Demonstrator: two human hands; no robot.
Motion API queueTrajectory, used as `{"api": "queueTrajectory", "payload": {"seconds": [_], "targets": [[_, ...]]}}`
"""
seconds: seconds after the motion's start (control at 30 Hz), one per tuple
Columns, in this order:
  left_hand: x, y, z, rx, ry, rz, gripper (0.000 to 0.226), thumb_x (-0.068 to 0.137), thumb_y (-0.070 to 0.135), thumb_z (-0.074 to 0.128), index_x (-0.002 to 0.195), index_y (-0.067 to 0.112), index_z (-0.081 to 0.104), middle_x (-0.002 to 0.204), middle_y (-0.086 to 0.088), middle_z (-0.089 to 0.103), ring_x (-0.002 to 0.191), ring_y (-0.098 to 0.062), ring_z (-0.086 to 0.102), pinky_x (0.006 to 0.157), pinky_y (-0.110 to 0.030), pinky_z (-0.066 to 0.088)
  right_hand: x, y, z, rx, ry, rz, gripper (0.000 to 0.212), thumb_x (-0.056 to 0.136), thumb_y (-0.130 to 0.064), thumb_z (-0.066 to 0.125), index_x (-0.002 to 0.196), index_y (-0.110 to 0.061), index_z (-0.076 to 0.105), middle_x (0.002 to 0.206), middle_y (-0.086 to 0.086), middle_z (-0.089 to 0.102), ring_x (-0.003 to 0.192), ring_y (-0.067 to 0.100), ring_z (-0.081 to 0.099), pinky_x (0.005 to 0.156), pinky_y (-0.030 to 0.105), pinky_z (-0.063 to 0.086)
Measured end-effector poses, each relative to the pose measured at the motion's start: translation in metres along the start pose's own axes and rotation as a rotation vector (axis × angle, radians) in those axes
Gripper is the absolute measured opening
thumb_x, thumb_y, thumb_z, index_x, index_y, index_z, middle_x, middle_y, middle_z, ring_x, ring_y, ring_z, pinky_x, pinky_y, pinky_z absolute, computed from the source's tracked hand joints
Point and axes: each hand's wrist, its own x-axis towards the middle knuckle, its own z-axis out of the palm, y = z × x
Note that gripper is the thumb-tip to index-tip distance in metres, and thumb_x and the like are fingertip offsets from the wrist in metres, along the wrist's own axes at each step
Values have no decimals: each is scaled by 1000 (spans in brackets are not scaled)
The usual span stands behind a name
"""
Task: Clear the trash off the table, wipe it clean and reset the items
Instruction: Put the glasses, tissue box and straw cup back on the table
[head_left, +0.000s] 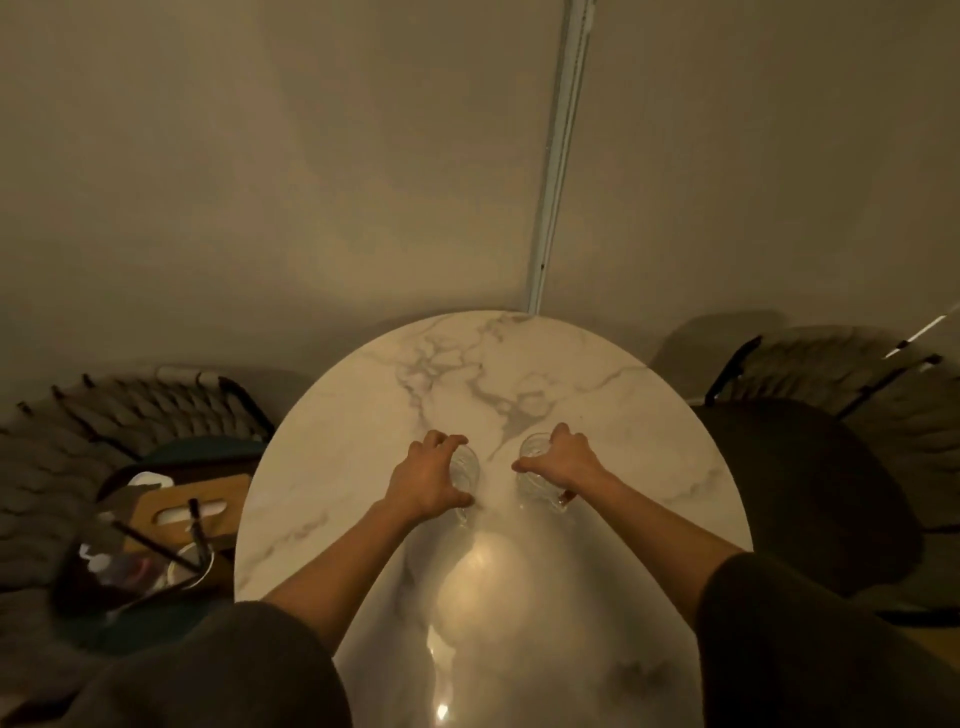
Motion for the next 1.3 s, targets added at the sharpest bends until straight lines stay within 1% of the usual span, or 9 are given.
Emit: {"api": "queueTrajectory", "payload": {"seconds": [0.13, 0.23, 0.37, 0.63, 0.87, 1.03, 1.17, 1.23, 1.3], "targets": [[16, 5, 15, 66, -45, -31, 91, 65, 41, 80, 144, 31, 35, 143, 0, 36, 125, -26, 40, 90, -41, 49, 23, -5, 13, 25, -69, 34, 104, 69, -51, 79, 147, -11, 23, 143, 17, 31, 128, 37, 41, 78, 47, 59], [27, 4, 19, 105, -65, -40, 92, 65, 38, 80, 144, 31, 34, 144, 0, 34, 126, -27, 38, 89, -41, 50, 35, -9, 20, -13, -69, 32, 106, 71, -55, 77, 147, -8, 20, 145, 18, 30, 130, 36, 42, 94, 43, 52], [44, 5, 20, 122, -81, -56, 92, 65, 33, 81, 144, 29, 34, 144, -1, 33, 126, -28, 36, 89, -42, 49, 49, -11, 20, -28, -60, -10, 106, 70, -56, 77, 145, -7, 20, 140, 18, 33, 124, 34, 46, 90, 41, 54], [57, 3, 30, 127, -99, -76, 89, 66, 34, 80, 142, 28, 36, 141, -1, 36, 124, -28, 39, 86, -41, 50, 55, -7, 29, -121, -93, -92, 97, 74, -57, 73, 141, -6, 25, 136, 20, 40, 126, 32, 42, 96, 36, 43], [58, 1, 32, 118, -129, -67, 96, 66, 37, 83, 147, 31, 31, 146, 0, 32, 129, -26, 35, 91, -41, 48, 56, -4, 28, -162, -186, -78, 84, 89, -61, 53, 145, -5, 26, 141, 22, 39, 129, 37, 43, 100, 41, 41], [58, 1, 33, 109, -150, -69, 105, 65, 36, 86, 150, 30, 24, 153, -2, 25, 135, -29, 31, 99, -46, 46, 58, -1, 16, -118, -180, -34, 63, 98, -51, 38, 139, -4, 35, 134, 26, 48, 115, 43, 57, 93, 48, 51], [54, 0, 33, 103, -169, -80, 107, 66, 34, 85, 152, 27, 21, 157, -4, 19, 140, -30, 26, 105, -45, 42, 54, 4, 8, -112, -230, -68, 37, 100, -23, 39, 126, 3, 45, 114, 23, 58, 92, 39, 66, 54, 32, 48], [51, -2, 33, 91, -171, -77, 108, 68, 33, 85, 153, 27, 18, 160, -4, 13, 144, -29, 19, 109, -44, 38, 52, 5, 5, -105, -269, -63, 35, 100, -16, 38, 126, 5, 48, 104, 21, 61, 95, 38, 67, 51, 28, 47], [46, 1, 32, 81, -165, -60, 110, 70, 34, 84, 154, 28, 13, 162, -3, 5, 147, -27, 10, 113, -44, 33, 49, 10, 1, -137, -253, -54, 36, 99, -14, 42, 128, 5, 47, 115, 24, 61, 103, 37, 64, 60, 30, 51]]}}
